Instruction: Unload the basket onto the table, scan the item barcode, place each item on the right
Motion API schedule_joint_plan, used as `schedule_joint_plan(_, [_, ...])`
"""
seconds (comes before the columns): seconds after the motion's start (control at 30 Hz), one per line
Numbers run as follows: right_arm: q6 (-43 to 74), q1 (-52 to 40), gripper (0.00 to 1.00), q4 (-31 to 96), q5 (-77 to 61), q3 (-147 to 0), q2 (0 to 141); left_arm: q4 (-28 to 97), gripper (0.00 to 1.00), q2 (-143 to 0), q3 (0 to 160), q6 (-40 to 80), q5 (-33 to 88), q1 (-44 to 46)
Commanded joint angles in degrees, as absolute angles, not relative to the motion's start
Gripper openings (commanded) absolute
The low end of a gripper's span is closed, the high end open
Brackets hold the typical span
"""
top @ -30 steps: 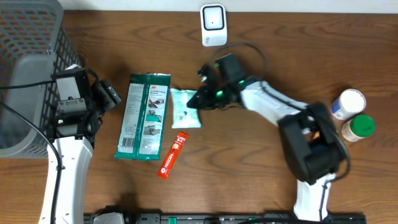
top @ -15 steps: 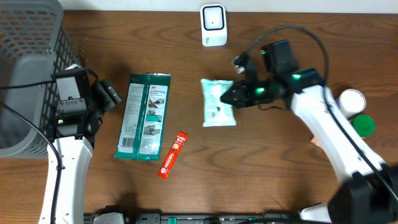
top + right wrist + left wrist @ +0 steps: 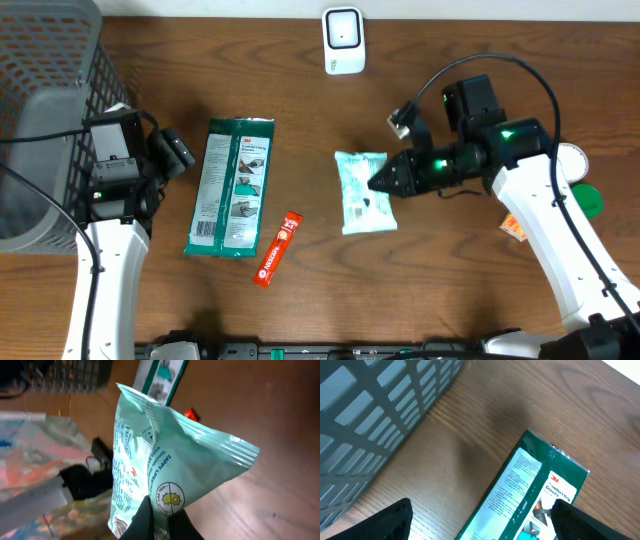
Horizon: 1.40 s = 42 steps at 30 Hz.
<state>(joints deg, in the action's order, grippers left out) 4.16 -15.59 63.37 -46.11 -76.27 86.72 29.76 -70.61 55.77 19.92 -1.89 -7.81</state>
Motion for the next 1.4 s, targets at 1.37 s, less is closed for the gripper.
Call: schedule_joint_plan(1.37, [0.36, -15.94, 0.01, 66.87, -47.86, -76.16, 85.78, 29.78, 0.88, -70.08, 57.23, 20.25, -2.59, -8.01])
